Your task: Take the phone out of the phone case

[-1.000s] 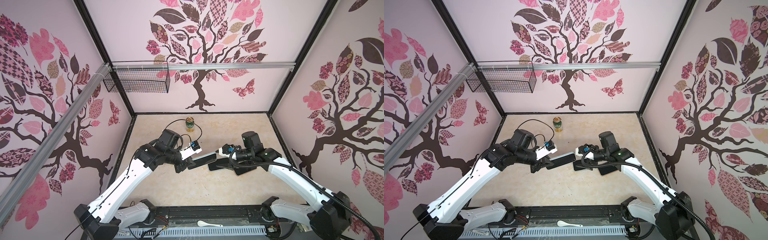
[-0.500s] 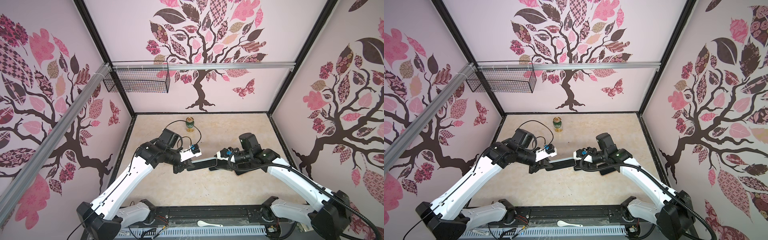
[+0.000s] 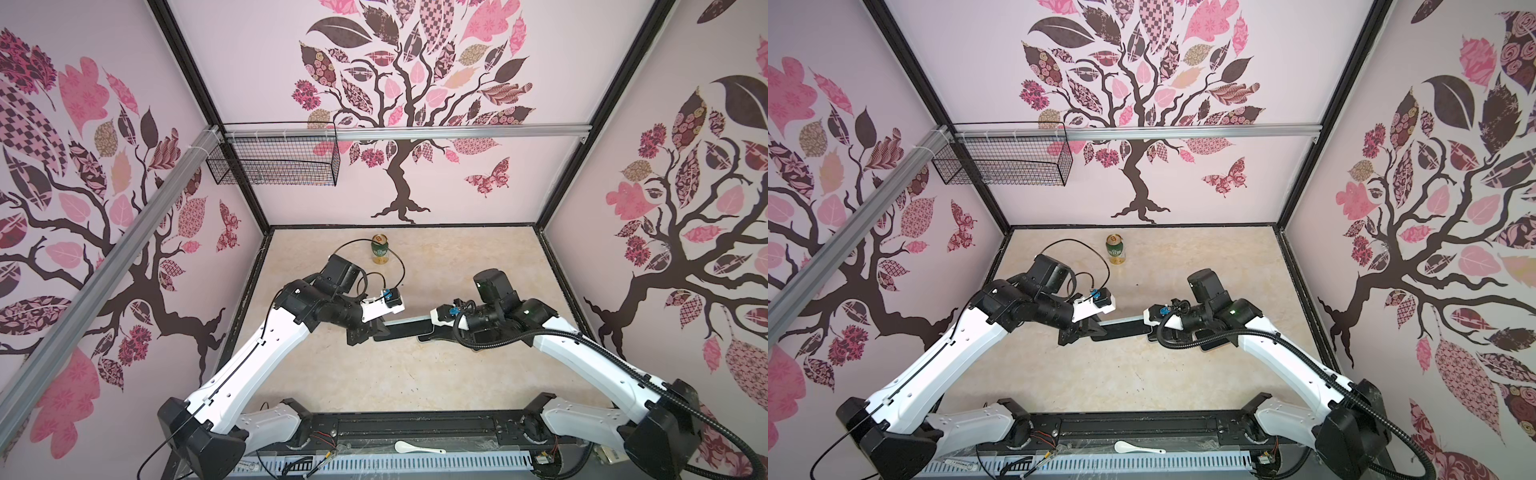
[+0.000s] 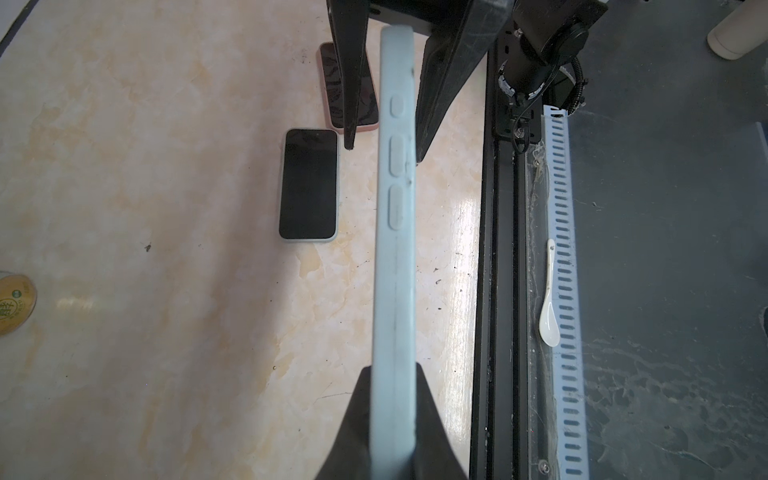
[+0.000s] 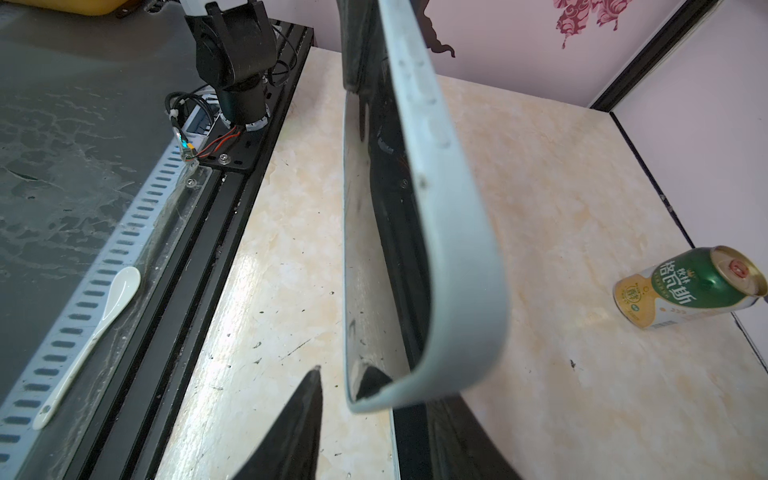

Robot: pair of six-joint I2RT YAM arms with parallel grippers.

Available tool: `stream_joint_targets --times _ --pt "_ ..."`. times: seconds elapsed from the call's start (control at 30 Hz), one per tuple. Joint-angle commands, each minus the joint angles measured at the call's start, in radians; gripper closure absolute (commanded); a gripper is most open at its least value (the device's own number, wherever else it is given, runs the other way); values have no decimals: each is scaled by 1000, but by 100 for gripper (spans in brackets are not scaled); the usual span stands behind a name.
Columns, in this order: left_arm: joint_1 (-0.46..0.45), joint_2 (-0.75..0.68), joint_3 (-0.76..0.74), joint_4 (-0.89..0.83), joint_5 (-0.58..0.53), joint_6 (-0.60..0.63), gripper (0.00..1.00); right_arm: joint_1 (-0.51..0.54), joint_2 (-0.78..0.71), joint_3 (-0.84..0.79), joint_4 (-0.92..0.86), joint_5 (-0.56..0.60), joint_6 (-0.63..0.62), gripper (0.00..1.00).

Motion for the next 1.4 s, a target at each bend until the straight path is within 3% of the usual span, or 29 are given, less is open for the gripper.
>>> stream_joint_targets --times 0.0,0.5,1.17,1.37 --pt "2 8 59 3 27 28 100 10 10 42 -31 -3 -6 60" --pt "1 37 97 -25 16 38 100 21 8 46 -49 2 -15 77" --pt "2 74 135 -67 37 55 100 38 14 53 -48 -3 -12 79" --pt "2 76 139 -68 39 57 100 37 14 53 -42 -12 -11 86"
